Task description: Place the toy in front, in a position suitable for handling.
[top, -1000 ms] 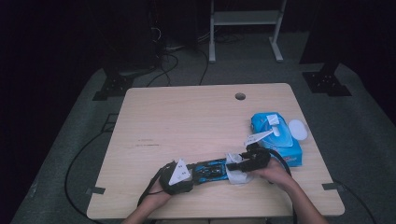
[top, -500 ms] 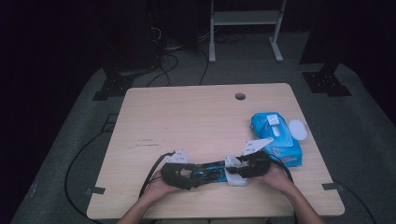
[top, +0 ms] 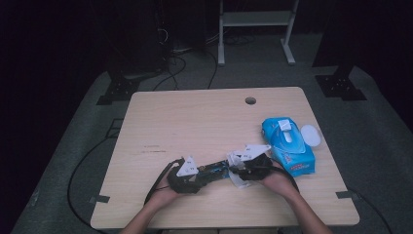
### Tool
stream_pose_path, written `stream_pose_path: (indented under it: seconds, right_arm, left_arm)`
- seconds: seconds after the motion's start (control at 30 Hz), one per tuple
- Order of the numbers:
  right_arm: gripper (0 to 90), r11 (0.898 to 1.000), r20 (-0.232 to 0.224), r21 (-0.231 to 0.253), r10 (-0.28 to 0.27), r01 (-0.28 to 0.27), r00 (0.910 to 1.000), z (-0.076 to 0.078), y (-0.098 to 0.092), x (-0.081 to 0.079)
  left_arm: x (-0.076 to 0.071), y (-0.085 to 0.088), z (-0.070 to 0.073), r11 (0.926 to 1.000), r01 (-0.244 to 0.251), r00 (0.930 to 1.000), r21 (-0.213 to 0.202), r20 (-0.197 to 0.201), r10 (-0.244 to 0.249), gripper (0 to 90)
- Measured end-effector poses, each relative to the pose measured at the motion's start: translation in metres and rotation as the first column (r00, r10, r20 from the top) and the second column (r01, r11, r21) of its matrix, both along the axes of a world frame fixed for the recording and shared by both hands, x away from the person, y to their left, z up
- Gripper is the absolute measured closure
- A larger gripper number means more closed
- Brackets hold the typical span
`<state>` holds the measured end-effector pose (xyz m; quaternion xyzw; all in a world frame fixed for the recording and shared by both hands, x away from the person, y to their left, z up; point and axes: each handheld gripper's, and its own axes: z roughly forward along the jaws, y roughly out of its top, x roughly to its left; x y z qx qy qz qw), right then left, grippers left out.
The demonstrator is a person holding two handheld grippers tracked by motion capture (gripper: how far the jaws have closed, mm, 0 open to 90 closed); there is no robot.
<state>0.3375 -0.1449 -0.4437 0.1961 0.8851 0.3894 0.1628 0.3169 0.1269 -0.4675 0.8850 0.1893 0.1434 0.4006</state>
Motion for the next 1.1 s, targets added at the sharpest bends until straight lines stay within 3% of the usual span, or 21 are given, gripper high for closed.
stream_pose_path:
  seconds: [0.13, 0.27, 0.33, 0.47, 0.53, 0.63, 0.73, 0.9, 1.03, 1.1]
  right_arm:
    - [48.3, 0.999, -0.032, 0.019, -0.044, 0.045, 0.9985, 0.0, 0.01, 0.014]
    - [47.8, 0.998, -0.054, 0.032, -0.054, 0.056, 0.9971, 0.0, 0.008, 0.016]
    - [47.2, 0.998, -0.069, 0.029, -0.055, 0.057, 0.9961, 0.001, 0.006, 0.014]
    - [45.5, 0.996, -0.083, 0.06, -0.068, 0.073, 0.9942, 0.0, 0.0, 0.01]
    - [46.8, 0.995, -0.091, 0.063, -0.069, 0.075, 0.9934, -0.001, -0.002, 0.01]
    - [53.9, 0.994, -0.087, 0.074, -0.074, 0.08, 0.9935, 0.0, -0.006, 0.009]
    - [62.1, 0.992, -0.081, 0.08, -0.089, 0.095, 0.9928, 0.001, -0.009, 0.009]
    - [74.0, 0.984, -0.074, 0.105, -0.137, 0.145, 0.9877, 0.009, -0.014, 0.01]
    - [79.5, 0.973, -0.055, 0.153, -0.166, 0.173, 0.9845, 0.018, -0.013, 0.009]
    - [82.9, 0.96, -0.101, 0.231, -0.138, 0.158, 0.9853, 0.023, -0.006, 0.006]
  left_arm:
    - [0.006, 0.005, -0.001, 0.9992, -0.026, 0.9996, -0.031, -0.012, 0.026, 51.8]
    - [0.003, 0.005, -0.003, 0.9988, -0.021, 0.9997, -0.044, -0.01, 0.021, 51.7]
    - [0.002, 0.005, -0.003, 0.9972, -0.016, 0.9995, -0.073, -0.029, 0.014, 51.1]
    - [0.006, 0.009, -0.001, 0.9875, -0.048, 0.9929, -0.15, -0.115, 0.031, 42.1]
    - [0.007, 0.01, -0.001, 0.9874, -0.054, 0.9937, -0.149, -0.106, 0.038, 42.8]
    - [0.006, 0.009, 0.0, 0.9864, -0.035, 0.9959, -0.161, -0.088, 0.021, 53.0]
    - [0.005, 0.007, 0.0, 0.9875, -0.018, 0.998, -0.157, -0.062, 0.008, 55.9]
    - [0.004, 0.003, 0.001, 0.9889, -0.039, 0.9988, -0.144, -0.035, 0.034, 57.7]
    - [0.005, 0.002, 0.001, 0.9898, -0.038, 0.9987, -0.137, -0.037, 0.034, 57.7]
    - [0.008, 0.001, 0.002, 0.9895, -0.035, 0.9984, -0.14, -0.048, 0.028, 57.7]
